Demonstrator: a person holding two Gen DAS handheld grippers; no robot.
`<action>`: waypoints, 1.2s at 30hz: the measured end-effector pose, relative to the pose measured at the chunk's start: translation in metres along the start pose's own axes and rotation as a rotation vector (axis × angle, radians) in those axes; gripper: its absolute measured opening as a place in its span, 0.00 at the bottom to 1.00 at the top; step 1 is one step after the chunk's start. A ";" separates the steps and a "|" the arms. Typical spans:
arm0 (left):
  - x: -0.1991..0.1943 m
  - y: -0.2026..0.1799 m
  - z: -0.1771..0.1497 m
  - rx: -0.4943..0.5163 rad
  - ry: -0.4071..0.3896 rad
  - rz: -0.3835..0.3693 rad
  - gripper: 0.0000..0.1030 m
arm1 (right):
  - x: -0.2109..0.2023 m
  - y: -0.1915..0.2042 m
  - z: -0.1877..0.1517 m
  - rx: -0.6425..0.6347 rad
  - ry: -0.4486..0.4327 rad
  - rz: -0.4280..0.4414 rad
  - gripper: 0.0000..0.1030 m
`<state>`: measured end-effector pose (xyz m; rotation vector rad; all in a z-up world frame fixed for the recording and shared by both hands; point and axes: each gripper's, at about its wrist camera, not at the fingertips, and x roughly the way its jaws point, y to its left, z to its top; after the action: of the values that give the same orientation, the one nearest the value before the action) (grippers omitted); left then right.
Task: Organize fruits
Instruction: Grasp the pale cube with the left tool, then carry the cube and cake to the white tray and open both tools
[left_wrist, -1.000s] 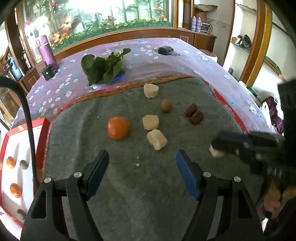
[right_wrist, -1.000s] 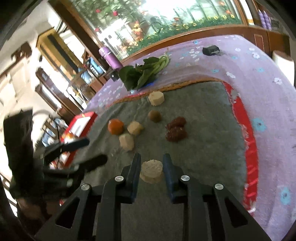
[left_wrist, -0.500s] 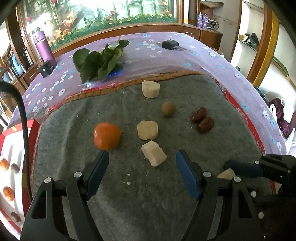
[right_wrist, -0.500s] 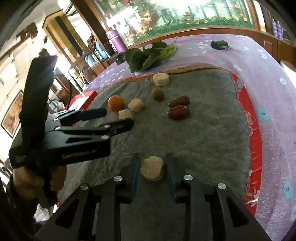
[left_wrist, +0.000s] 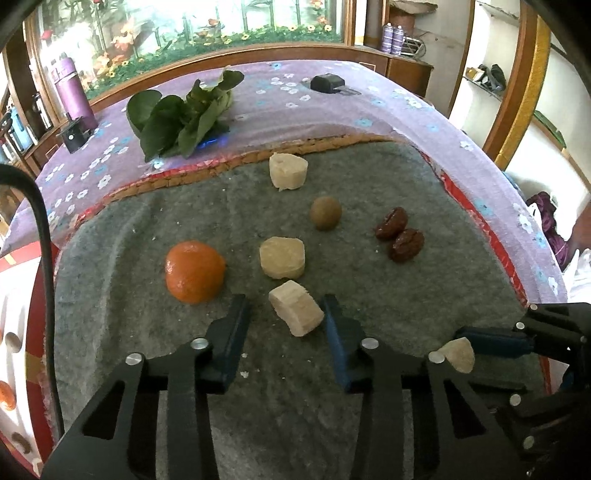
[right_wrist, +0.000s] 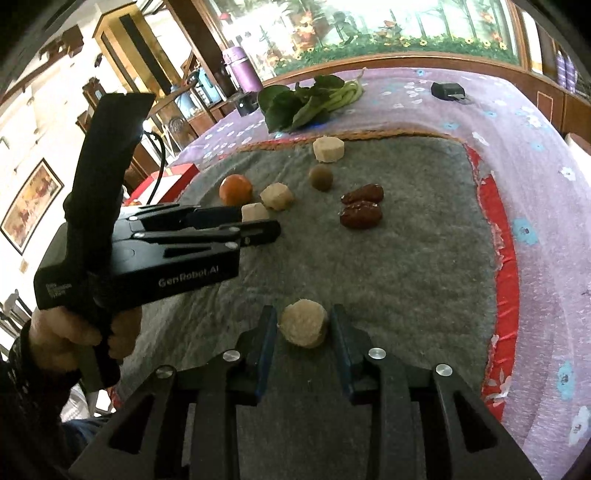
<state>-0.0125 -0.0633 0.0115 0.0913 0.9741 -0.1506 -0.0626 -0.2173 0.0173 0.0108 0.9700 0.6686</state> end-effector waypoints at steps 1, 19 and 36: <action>0.000 0.000 -0.001 0.003 -0.003 -0.010 0.31 | 0.000 0.003 0.000 -0.014 0.001 -0.017 0.30; -0.011 0.014 -0.010 -0.002 -0.017 -0.092 0.13 | 0.003 0.009 0.001 -0.025 -0.007 -0.072 0.28; -0.031 0.029 -0.019 -0.029 -0.046 -0.064 0.13 | 0.001 0.011 0.000 -0.030 -0.023 -0.072 0.27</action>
<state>-0.0402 -0.0294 0.0271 0.0299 0.9337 -0.1964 -0.0685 -0.2081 0.0200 -0.0424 0.9339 0.6157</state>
